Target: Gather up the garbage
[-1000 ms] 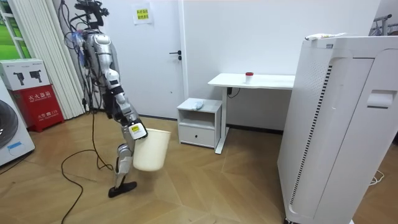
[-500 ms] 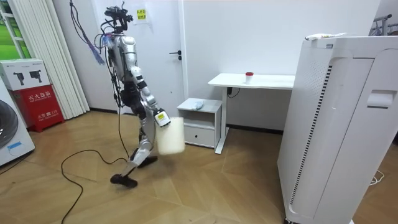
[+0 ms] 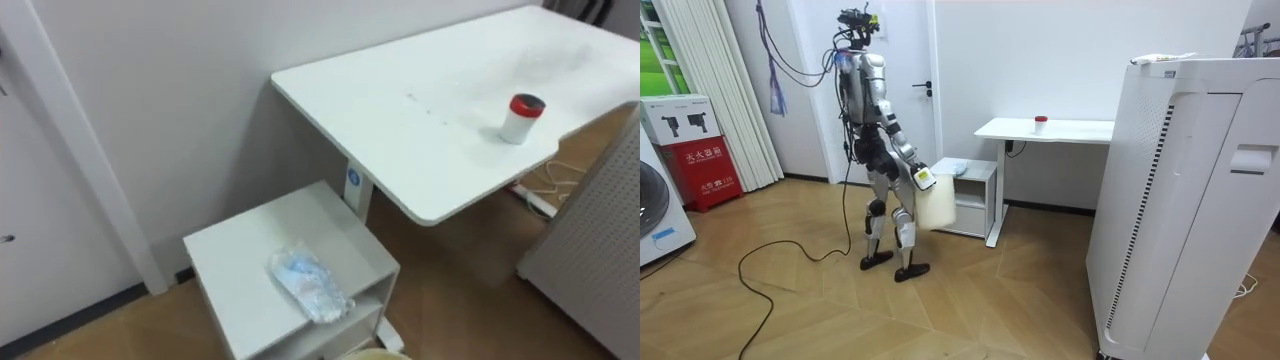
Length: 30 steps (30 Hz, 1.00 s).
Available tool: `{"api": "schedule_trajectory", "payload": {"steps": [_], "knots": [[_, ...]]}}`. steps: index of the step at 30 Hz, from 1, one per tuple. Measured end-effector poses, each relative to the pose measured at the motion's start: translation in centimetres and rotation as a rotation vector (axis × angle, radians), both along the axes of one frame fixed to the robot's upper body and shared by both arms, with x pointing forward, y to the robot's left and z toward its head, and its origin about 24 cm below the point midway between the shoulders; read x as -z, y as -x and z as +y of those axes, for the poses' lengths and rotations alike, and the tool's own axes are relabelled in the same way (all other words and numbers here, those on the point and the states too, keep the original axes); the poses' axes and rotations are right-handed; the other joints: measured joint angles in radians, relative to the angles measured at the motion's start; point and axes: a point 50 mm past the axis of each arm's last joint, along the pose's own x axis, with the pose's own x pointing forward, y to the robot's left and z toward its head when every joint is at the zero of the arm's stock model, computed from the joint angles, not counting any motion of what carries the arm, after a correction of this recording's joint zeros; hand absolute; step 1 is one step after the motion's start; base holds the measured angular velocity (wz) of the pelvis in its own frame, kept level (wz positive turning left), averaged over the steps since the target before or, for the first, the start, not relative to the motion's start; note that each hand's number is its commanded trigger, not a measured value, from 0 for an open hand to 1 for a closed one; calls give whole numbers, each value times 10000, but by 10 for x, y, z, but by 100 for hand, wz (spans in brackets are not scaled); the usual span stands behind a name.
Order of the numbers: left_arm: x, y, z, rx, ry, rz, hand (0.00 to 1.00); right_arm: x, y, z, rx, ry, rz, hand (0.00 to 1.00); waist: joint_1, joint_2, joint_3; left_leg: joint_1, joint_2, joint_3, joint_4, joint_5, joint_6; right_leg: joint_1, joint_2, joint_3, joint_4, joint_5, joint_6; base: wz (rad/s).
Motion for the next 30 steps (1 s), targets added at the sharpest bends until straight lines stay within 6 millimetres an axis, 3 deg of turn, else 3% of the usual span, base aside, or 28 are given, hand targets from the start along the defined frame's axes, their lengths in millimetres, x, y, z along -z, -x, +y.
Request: {"api": "schedule_trajectory", "payload": {"steps": [2, 5, 8, 10, 15, 16, 17, 18, 19, 20, 22, 23, 25, 27, 30], "knots": [[-1, 0, 2, -71, -206, -112, 0, 0, 0, 1, -125, -3, -20, 100, -16, -7, 5, 186, 110, 15, -257, 55, -93, 172, 103, -85, -177, -43, -71, 9], [-9, -16, 0, 335, -374, -895, 0, 0, 1, 0, -224, -117, -80, 100, -42, -71, 31, 302, 237, 23, -434, 127, -215, 243, 211, -158, -191, -99, -158, 13], [-28, -49, -3, 843, -706, -2455, 0, -1, -4, 0, -452, -153, -185, 100, -29, -155, 27, 317, 304, 3, -374, 136, -242, 251, 272, -462, -170, -164, -266, -3], [-38, -69, -5, 897, -917, -3399, 0, -2, -14, 3, -1056, -23, -295, 100, -138, -164, 111, 244, 307, 53, -181, 105, -343, 338, 283, -376, -281, -171, -278, -18], [-61, -111, -12, 1190, -1416, -5059, 0, -8, -40, 5, -1726, 225, -809, 100, -535, -118, 156, -589, 293, 337, 316, 87, -375, -341, 201, -360, -216, -140, -325, -2], [-67, -121, -16, 1316, -1502, -5465, 0, -10, -48, 7, -1943, 305, -883, 100, -629, -131, 261, -1399, 273, 552, 1586, 56, -579, -457, -4, 117, -253, -97, -328, 18], [-70, -129, -19, 1461, -1523, -5684, 0, -11, -53, 7, -2016, 371, -930, 100, -673, -179, 395, -1981, 271, 578, 2238, -64, -790, -479, -89, 653, -310, -54, -257, 42], [-79, -145, -28, 1803, -1388, -6234, 0, -11, -54, 5, -1921, 451, -908, 100, -777, -156, 413, -2932, 479, 454, 1621, 55, -967, -816, -103, 1258, -290, 4, -148, 53], [-94, -165, -37, 2262, -1465, -6995, 0, -12, -55, 4, -1594, 451, -897, 100, -810, -15, 410, -3723, 847, 957, 1465, 749, -566, -1511, -120, 1406, 102, -206, 109, 40], [-98, -170, -40, 2356, -1516, -7214, 0, -12, -58, 4, -1555, 440, -914, 100, -720, -57, 403, -3877, 864, 1347, 1509, 811, -471, -1796, -175, 1390, 288, -283, 200, -8], [-100, -174, -41, 2420, -1972, -7380, 0, -16, -72, 6, -1646, 414, -1184, 100, -609, -1, 426, -4006, 859, 1975, 1502, 837, -406, -2216, -334, 829, 504, -262, 185, -55], [-99, -174, -40, 2407, -2052, -7356, 0, -17, -74, 7, -1713, 409, -1235, 100, -626, 33, 433, -4007, 842, 2014, 1507, 830, -395, -2230, -338, 760, 503, -252, 193, -49], [-103, -181, -38, 2233, -2285, -7491, 0, -17, -76, 9, -2010, 468, -1187, 100, -924, 224, 527, -4017, 830, 2017, 1328, 824, -370, -2412, -299, 785, 612, -204, 172, -21], [-110, -189, -38, 2101, -2455, -7832, 0, -17, -76, 8, -1854, 546, -1152, 100, -956, 229, 540, -4129, 842, 2156, 1243, 840, -349, -2840, -268, 958, 917, -196, 128, -31], [-121, -201, -36, 2014, -2772, -8357, 0, -23, -83, 2, -1648, 786, -1516, 100, -1280, 339, 625, -4466, 868, 2207, 1321, 844, -356, -3392, -275, 932, 1297, -175, 36, -23]]}}
